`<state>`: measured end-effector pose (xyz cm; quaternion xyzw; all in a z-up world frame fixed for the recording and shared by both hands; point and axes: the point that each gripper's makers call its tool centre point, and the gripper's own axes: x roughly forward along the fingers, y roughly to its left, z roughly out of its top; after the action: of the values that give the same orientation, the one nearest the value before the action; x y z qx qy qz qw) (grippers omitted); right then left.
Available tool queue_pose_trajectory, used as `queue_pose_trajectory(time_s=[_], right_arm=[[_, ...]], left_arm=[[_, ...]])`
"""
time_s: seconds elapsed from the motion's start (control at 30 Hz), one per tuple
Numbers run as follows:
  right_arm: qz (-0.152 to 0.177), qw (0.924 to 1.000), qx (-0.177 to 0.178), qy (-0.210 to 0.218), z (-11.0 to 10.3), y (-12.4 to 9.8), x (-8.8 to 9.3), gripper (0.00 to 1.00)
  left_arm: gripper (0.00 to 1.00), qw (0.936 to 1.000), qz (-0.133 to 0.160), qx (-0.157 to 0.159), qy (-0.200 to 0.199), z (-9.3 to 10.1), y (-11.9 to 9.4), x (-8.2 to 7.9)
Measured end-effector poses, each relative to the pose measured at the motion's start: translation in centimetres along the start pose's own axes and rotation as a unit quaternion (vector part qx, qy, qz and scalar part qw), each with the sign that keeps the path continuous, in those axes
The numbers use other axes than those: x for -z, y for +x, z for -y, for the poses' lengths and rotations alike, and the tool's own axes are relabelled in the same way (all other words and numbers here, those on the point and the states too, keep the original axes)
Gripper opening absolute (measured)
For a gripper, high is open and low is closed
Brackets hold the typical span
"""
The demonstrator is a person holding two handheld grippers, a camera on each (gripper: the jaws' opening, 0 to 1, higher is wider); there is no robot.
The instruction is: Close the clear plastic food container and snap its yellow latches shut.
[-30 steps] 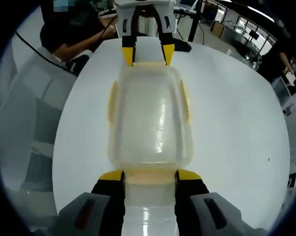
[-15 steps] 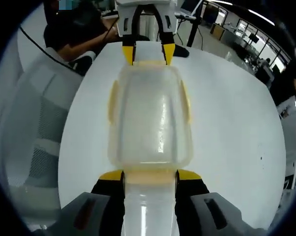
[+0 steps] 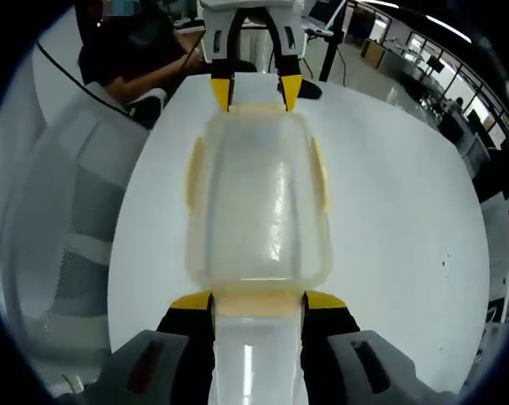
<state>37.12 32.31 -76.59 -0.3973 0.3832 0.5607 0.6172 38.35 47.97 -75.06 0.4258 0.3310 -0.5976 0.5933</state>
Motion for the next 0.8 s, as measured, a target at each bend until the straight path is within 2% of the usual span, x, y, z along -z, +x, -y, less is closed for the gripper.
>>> queue_pose_trajectory(time_s=[0.5, 0.8], right_arm=[[-0.008, 0.9999, 0.003, 0.005, -0.1, -2.0, 2.4, 0.38], [-0.016, 0.9998, 0.003, 0.006, -0.1, -2.9, 3.9, 0.38]], left_arm=[[0.38, 1.0, 0.003, 0.002, 0.008, 0.1, 0.3, -3.3], [0.38, 1.0, 0.005, 0.005, 0.007, -0.1, 1.2, -4.6]])
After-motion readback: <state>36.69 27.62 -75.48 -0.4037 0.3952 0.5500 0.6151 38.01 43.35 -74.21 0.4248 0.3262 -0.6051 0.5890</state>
